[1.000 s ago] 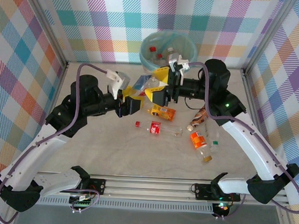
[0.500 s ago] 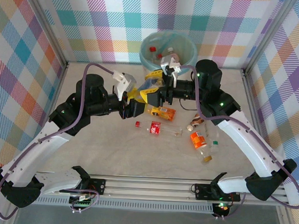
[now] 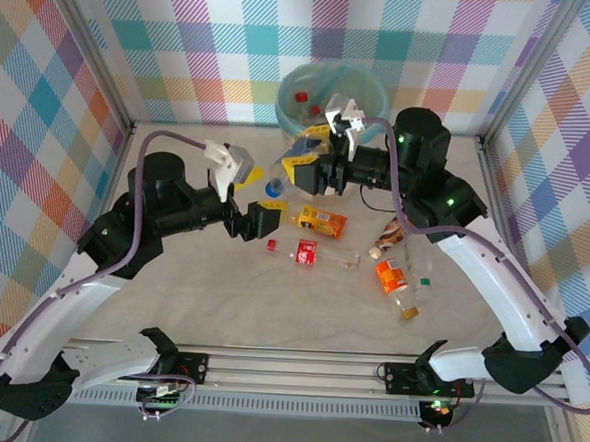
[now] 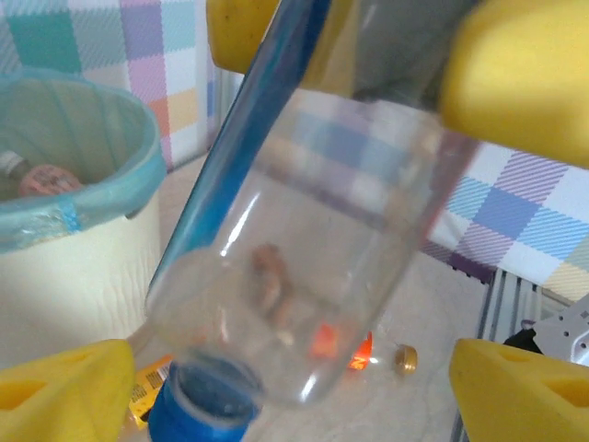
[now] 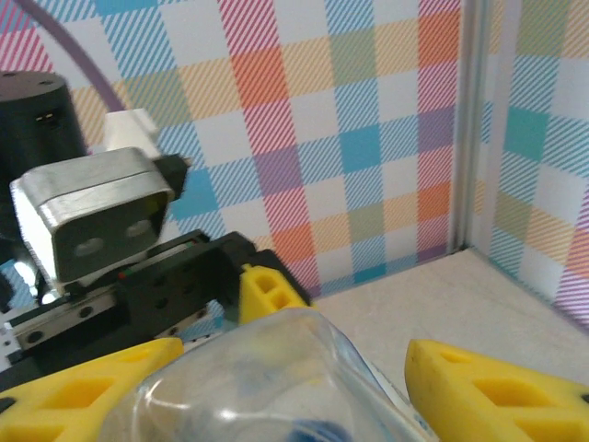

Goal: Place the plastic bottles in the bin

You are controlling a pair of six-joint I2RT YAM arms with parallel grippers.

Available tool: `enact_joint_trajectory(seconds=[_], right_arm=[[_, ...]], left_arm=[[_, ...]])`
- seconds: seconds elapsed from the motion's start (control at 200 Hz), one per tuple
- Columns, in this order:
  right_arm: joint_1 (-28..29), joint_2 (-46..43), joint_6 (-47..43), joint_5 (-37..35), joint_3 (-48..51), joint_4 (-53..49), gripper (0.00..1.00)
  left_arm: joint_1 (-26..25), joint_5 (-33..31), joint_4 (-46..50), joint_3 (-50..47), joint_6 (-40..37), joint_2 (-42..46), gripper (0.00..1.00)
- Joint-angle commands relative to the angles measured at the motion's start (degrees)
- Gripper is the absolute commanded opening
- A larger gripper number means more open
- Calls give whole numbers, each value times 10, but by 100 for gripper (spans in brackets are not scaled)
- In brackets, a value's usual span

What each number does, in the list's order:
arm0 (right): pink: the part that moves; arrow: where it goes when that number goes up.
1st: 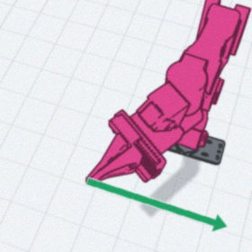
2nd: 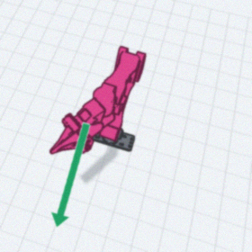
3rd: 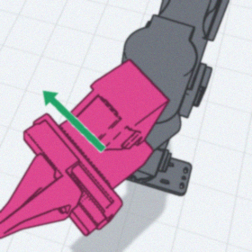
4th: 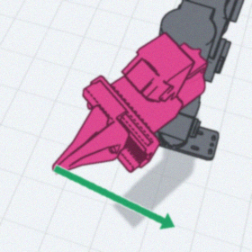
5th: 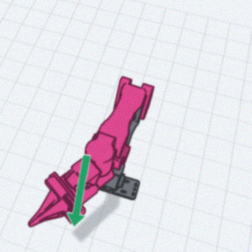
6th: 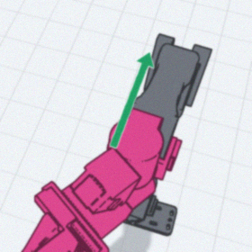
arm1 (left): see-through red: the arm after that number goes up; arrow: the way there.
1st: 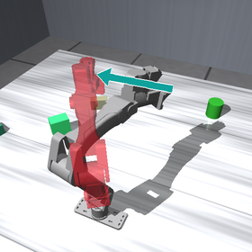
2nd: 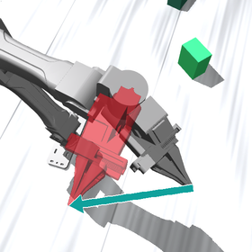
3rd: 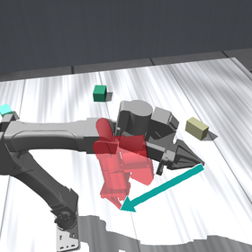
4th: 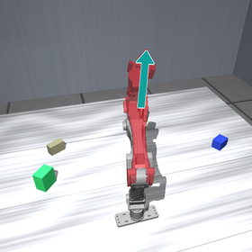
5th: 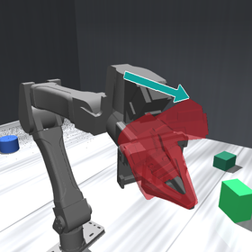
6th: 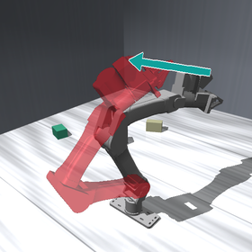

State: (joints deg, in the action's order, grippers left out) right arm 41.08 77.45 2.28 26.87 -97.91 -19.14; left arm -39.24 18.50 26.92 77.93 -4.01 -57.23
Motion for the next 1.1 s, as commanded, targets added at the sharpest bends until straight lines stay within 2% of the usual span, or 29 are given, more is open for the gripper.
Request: enact_joint_trajectory(seconds=[0.0, 0.17, 0.43, 0.605, 1.095], right_arm=[[-2, 18, -44, -71, -53, -43, 61], [-23, 97, -108, -179, -174, -121, 60], [-115, 281, -102, -247, -380, -213, 61], [-155, 402, -97, -292, -507, -262, 61], [-196, 521, -84, -294, -515, -291, 62]], left_arm=[[-5, -19, -7, -1, -11, 20, 91], [-6, -31, 9, -8, -27, 37, 93], [-5, -53, 29, -23, -40, 40, 93], [-6, -57, 26, -43, -48, 47, 93], [-6, -76, 23, -84, -56, 55, 94]])
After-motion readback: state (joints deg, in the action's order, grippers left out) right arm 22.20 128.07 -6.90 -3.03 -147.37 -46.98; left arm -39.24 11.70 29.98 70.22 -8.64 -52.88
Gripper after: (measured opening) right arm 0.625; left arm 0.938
